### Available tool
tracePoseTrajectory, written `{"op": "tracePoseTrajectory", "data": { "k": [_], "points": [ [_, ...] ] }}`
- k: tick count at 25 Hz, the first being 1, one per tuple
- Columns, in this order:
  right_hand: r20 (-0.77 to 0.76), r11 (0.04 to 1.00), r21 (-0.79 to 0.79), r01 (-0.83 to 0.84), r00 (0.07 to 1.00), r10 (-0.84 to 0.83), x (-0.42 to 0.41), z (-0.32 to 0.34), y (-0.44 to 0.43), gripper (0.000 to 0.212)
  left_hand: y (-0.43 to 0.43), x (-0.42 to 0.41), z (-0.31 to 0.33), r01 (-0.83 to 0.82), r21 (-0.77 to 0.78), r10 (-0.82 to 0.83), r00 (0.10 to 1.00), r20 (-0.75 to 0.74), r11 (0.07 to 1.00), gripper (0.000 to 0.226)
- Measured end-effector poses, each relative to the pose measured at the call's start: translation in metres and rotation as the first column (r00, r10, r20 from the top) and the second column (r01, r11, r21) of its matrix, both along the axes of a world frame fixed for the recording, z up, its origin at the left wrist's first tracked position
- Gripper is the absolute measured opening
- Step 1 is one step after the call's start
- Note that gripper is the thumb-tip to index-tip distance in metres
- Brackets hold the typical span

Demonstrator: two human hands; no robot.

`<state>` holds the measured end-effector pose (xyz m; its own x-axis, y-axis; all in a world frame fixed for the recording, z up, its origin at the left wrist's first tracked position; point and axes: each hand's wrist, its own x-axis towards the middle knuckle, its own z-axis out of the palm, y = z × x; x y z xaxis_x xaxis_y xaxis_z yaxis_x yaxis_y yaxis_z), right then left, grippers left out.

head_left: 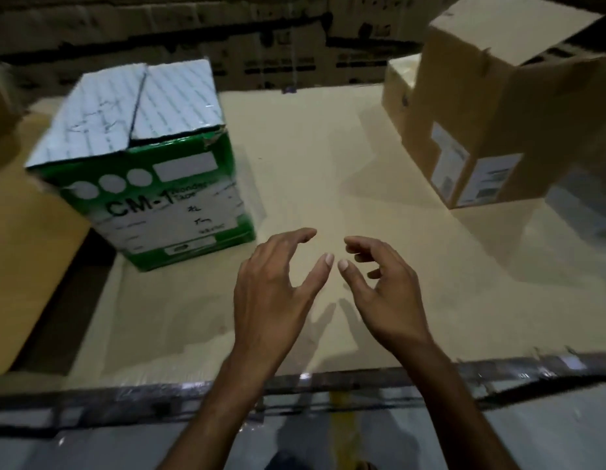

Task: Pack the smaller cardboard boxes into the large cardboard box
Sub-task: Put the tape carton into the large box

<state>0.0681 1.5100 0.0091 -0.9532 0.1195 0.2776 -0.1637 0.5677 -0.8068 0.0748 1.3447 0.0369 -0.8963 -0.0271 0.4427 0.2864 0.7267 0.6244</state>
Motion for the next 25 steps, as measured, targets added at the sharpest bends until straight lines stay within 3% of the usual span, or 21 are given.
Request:
{"op": "tracePoseTrajectory", "data": {
  "k": [6,9,13,16,18,20,25],
  "points": [
    [-0.058,0.975,-0.018,-0.223,0.973,0.222,-0.048,0.016,-0.043,0.028,-0.057,-0.009,0.01,-0.279,-0.028,0.276,0.959,-0.068,0.96,0.04],
    [-0.145,0.95,0.053,-0.308,0.939,0.312,-0.085,0.041,-0.09,0.025,-0.116,-0.037,0.027,-0.317,0.044,0.32,0.937,-0.142,0.947,0.03],
    [-0.26,0.96,0.129,-0.248,0.926,0.274,-0.147,0.083,-0.163,0.03,-0.195,-0.093,0.049,-0.378,0.064,0.382,0.892,-0.243,0.924,0.026],
    [-0.164,0.957,0.245,-0.157,0.966,0.201,-0.196,0.095,-0.211,0.055,-0.254,-0.14,0.06,-0.502,-0.031,0.495,0.86,-0.126,0.864,0.038],
    [-0.018,0.934,0.321,-0.155,0.985,0.169,-0.216,0.088,-0.231,0.071,-0.287,-0.164,0.06,-0.499,-0.13,0.508,0.86,0.047,0.857,0.059],
    [-0.008,0.943,0.316,-0.107,0.993,0.115,-0.221,0.075,-0.239,0.075,-0.302,-0.175,0.056,-0.446,-0.131,0.464,0.865,0.19,0.885,0.077],
    [-0.038,0.963,0.268,-0.021,0.999,0.033,-0.193,0.074,-0.249,0.073,-0.305,-0.151,0.044,-0.384,-0.047,0.387,0.914,0.119,0.922,0.091]
  ]
}}
